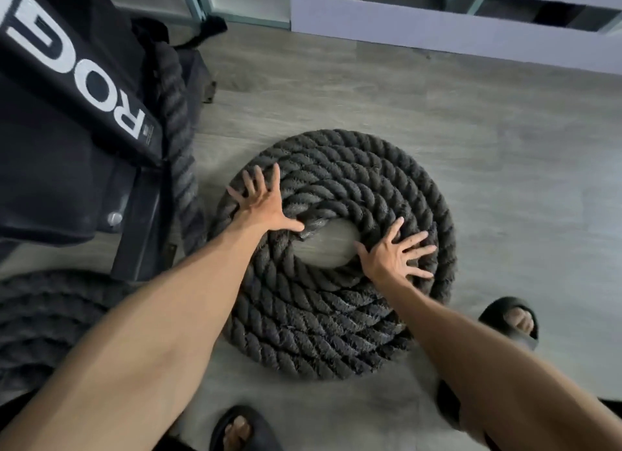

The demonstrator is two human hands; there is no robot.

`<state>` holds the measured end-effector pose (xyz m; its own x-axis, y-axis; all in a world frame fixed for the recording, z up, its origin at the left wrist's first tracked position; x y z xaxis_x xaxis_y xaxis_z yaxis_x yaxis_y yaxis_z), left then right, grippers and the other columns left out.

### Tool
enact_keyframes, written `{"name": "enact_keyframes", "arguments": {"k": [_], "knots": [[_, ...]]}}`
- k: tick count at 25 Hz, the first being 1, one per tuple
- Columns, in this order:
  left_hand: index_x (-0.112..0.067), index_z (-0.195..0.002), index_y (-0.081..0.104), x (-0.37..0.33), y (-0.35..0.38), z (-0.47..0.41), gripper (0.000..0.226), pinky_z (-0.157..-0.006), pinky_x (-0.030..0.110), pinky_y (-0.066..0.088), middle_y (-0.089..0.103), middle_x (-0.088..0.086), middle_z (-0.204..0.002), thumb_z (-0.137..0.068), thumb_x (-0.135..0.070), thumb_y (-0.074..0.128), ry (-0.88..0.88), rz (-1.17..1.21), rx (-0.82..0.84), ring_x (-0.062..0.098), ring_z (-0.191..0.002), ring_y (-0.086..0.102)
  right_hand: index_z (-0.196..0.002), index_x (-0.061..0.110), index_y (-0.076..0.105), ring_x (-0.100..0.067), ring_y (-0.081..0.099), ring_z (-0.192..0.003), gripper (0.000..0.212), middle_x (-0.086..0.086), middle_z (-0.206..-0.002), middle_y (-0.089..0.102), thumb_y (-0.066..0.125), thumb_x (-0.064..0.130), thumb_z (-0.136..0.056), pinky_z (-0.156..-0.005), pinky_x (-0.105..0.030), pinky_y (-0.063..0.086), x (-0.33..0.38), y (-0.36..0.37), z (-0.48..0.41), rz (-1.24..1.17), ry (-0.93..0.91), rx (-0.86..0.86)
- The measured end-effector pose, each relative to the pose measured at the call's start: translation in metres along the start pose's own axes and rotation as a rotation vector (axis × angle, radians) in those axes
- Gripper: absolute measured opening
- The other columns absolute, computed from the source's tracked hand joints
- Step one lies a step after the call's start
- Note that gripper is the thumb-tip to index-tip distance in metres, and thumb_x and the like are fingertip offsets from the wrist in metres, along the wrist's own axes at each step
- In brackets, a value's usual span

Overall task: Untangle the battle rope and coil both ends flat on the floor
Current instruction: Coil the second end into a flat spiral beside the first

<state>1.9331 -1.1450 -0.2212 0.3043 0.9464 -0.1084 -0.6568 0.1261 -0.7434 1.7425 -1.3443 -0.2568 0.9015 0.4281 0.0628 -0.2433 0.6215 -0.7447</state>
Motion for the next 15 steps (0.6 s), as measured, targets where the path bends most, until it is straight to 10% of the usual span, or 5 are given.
{"name": "enact_keyframes", "arguments": {"k": [15], "knots": [[-0.022,-0.158,0.001,0.003,-0.03,-0.067,0.112,-0.112,0.058,0.018,0.009,0.025,-0.16,-0.074,-0.093,0.025,-0.43,0.006,-0.266,0.043,-0.144,0.011,-0.159,0.039,-0.01,-0.05,-0.023,-0.147,0.111,-0.014,-0.165,-0.023,0.065,0.07,-0.082,-0.103,-0.085,0.003,0.218,-0.152,-0.183,0.526,-0.623,-0.027]]}}
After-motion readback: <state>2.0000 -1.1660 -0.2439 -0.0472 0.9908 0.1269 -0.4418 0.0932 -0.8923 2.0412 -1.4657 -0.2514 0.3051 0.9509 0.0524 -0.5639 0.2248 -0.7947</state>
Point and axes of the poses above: each hand's wrist, its own z-axis away from the middle knuckle, its own y-axis out of the palm, x = y × z, the point moved 5 cm from there along -z, towards the middle knuckle
